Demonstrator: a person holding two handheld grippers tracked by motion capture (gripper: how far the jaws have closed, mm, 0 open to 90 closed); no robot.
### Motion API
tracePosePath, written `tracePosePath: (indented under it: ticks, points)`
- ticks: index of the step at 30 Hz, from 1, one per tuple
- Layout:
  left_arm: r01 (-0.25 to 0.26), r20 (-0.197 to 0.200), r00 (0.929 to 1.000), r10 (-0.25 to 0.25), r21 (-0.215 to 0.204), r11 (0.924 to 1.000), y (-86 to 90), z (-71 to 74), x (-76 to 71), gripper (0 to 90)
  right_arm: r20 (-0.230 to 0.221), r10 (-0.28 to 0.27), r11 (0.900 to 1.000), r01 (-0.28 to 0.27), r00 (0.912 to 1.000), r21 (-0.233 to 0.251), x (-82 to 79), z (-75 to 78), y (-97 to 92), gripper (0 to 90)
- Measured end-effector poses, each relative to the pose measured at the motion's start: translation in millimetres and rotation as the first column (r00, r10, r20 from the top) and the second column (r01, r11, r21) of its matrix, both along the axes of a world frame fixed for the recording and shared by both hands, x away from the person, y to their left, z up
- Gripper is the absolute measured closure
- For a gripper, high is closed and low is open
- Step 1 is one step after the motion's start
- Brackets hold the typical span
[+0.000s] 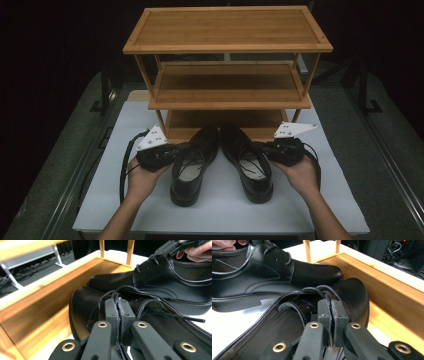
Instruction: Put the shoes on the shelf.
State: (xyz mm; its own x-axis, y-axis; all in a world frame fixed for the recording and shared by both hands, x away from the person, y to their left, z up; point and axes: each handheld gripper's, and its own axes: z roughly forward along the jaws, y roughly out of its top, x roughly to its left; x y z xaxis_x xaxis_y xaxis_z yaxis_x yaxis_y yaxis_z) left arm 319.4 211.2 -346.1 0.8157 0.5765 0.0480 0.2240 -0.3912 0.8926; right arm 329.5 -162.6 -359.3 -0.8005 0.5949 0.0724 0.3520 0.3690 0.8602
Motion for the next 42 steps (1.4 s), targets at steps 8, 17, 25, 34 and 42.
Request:
tracePosePath:
  ticks: [8, 17, 25, 34, 42]
  points:
    - [-0.032, 0.038, 0.9988, 0.031, 0.019, 0.9993, -14.3, -0.2, 27.5, 88.4, -0.004, -0.042, 0.9991, 0.041, 0.9991, -0.013, 23.1, -2.2, -4.8, 87.2]
    - [-0.092, 0.049, 0.9946, 0.091, 0.014, 0.9957, -26.6, -15.6, 61.9, 88.4, 0.0, -0.095, 0.9955, 0.095, 0.9955, 0.0, 54.9, -7.5, -3.5, 87.1]
    - [-0.146, 0.072, 0.9869, 0.144, 0.019, 0.9891, -32.7, -25.9, 82.4, 88.4, 0.003, -0.132, 0.9913, 0.132, 0.9913, -0.001, 77.1, -7.4, 2.2, 87.1]
    - [-0.168, 0.092, 0.9814, 0.168, -0.009, 0.9857, -43.9, -32.0, 96.1, 88.3, 0.013, -0.167, 0.986, 0.167, 0.9859, -0.002, 90.1, -12.4, 9.8, 87.1]
    - [-0.167, 0.092, 0.9815, 0.168, -0.018, 0.9857, -52.3, -41.5, 100.3, 88.2, 0.026, -0.192, 0.9811, 0.193, 0.981, -0.015, 93.7, -15.6, 15.7, 87.1]
